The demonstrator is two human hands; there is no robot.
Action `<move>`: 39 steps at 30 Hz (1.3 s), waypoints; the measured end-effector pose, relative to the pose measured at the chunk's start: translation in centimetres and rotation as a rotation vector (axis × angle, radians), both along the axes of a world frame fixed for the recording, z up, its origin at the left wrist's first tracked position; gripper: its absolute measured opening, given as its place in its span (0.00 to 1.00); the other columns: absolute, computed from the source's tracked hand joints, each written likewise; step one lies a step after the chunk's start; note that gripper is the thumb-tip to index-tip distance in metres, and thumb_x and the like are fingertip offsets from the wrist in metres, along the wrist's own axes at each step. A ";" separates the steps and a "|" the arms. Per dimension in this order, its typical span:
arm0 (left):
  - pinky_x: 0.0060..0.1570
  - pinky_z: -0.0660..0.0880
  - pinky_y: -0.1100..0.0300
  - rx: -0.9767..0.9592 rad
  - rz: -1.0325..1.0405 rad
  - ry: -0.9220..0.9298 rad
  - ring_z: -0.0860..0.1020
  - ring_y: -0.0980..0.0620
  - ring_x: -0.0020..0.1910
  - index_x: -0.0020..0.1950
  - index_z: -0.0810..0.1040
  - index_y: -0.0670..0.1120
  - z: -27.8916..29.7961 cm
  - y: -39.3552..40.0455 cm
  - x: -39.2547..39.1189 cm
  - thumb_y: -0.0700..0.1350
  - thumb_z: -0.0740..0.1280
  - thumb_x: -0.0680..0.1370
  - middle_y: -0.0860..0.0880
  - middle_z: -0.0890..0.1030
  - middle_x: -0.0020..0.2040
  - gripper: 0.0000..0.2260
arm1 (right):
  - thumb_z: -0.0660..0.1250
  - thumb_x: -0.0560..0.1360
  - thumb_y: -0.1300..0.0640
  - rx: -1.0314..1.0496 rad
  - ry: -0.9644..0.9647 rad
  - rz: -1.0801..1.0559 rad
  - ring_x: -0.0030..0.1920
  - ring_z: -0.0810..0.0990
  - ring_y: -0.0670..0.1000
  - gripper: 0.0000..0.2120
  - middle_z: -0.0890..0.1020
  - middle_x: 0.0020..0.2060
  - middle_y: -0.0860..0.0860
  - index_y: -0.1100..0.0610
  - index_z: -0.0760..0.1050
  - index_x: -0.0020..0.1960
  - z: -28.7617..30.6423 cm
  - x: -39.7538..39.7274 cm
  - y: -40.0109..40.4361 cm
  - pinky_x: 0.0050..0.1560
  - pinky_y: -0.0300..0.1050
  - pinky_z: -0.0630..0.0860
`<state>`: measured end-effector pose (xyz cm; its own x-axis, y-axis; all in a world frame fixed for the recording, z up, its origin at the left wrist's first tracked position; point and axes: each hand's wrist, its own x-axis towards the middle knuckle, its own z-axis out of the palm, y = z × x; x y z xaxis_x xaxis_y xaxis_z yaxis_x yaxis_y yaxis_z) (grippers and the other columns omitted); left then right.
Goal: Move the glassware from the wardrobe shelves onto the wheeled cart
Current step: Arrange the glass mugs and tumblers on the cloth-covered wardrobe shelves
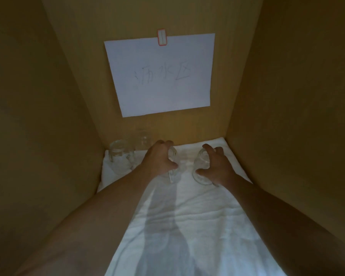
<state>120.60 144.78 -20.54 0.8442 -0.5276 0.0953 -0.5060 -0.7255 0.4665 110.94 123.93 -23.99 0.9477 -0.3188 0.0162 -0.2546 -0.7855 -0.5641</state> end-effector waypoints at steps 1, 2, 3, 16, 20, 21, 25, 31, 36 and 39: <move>0.56 0.72 0.62 -0.010 0.000 -0.006 0.77 0.43 0.62 0.74 0.73 0.48 -0.2 -0.4 0.2 0.51 0.82 0.65 0.42 0.76 0.65 0.39 | 0.80 0.67 0.47 -0.008 0.004 0.001 0.66 0.72 0.61 0.47 0.62 0.71 0.57 0.47 0.58 0.79 -0.1 0.2 0.1 0.63 0.51 0.75; 0.56 0.71 0.62 -0.020 0.001 -0.002 0.77 0.43 0.63 0.74 0.72 0.49 -0.5 -0.7 0.4 0.51 0.81 0.67 0.42 0.75 0.66 0.38 | 0.80 0.67 0.47 -0.011 0.010 -0.003 0.66 0.72 0.61 0.47 0.61 0.71 0.56 0.46 0.58 0.79 -0.2 0.4 0.2 0.63 0.52 0.75; 0.58 0.72 0.61 -0.027 0.006 0.008 0.76 0.43 0.63 0.75 0.72 0.49 -0.7 -1.0 0.6 0.51 0.81 0.68 0.42 0.74 0.67 0.37 | 0.80 0.67 0.46 -0.010 0.014 -0.008 0.66 0.72 0.62 0.47 0.61 0.71 0.56 0.45 0.58 0.79 -0.3 0.6 0.1 0.63 0.52 0.75; 0.70 0.69 0.55 0.276 -0.226 0.205 0.67 0.45 0.73 0.77 0.69 0.52 2.4 -1.4 3.3 0.33 0.74 0.72 0.47 0.65 0.75 0.36 | 0.81 0.66 0.56 -0.036 0.149 0.098 0.68 0.70 0.59 0.54 0.59 0.71 0.55 0.45 0.51 0.81 0.9 2.5 -0.8 0.64 0.50 0.75; 0.66 0.73 0.50 0.370 -0.189 -0.020 0.73 0.41 0.67 0.78 0.68 0.53 1.9 -2.4 3.3 0.37 0.69 0.75 0.45 0.69 0.73 0.32 | 0.81 0.67 0.54 -0.023 0.087 0.096 0.69 0.70 0.58 0.53 0.59 0.73 0.56 0.46 0.52 0.81 0.8 4.0 -0.5 0.65 0.49 0.74; 0.66 0.72 0.49 0.418 -0.166 -0.056 0.72 0.39 0.67 0.78 0.66 0.54 1.7 -2.6 3.4 0.38 0.68 0.75 0.45 0.68 0.75 0.32 | 0.81 0.67 0.54 -0.019 0.079 0.096 0.69 0.71 0.59 0.53 0.59 0.73 0.57 0.46 0.52 0.81 0.8 4.6 -0.5 0.65 0.48 0.74; 0.67 0.68 0.47 0.612 -0.083 -0.186 0.67 0.38 0.69 0.80 0.61 0.53 1.8 -3.1 3.5 0.46 0.68 0.78 0.44 0.68 0.74 0.31 | 0.81 0.68 0.53 -0.026 0.044 0.103 0.68 0.72 0.59 0.53 0.58 0.75 0.58 0.47 0.51 0.82 0.8 6.5 -0.3 0.63 0.48 0.75; 0.64 0.69 0.49 0.635 -0.042 -0.268 0.70 0.39 0.67 0.80 0.60 0.51 1.6 -3.4 4.2 0.49 0.69 0.78 0.44 0.71 0.72 0.32 | 0.81 0.67 0.54 -0.006 -0.001 0.114 0.68 0.72 0.57 0.54 0.58 0.75 0.56 0.53 0.50 0.81 0.6 8.5 -0.2 0.64 0.48 0.74; 0.64 0.70 0.48 0.597 -0.005 -0.276 0.71 0.38 0.67 0.80 0.61 0.52 1.2 -3.4 4.4 0.49 0.70 0.77 0.45 0.71 0.73 0.33 | 0.82 0.66 0.53 -0.013 0.000 0.149 0.69 0.72 0.57 0.53 0.60 0.75 0.54 0.52 0.53 0.81 0.9 9.3 -0.3 0.66 0.50 0.74; 0.63 0.71 0.48 0.567 0.003 -0.304 0.71 0.38 0.66 0.80 0.61 0.53 0.7 -3.4 4.6 0.49 0.71 0.76 0.45 0.71 0.73 0.34 | 0.83 0.65 0.53 -0.018 0.006 0.164 0.70 0.72 0.57 0.54 0.60 0.75 0.54 0.52 0.54 0.81 1.0 9.6 -0.4 0.66 0.49 0.73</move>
<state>125.15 141.41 -19.84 0.8250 -0.5639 0.0370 -0.5528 -0.8189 -0.1541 120.49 123.55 -22.95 0.9871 -0.1593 0.0147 -0.1253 -0.8270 -0.5481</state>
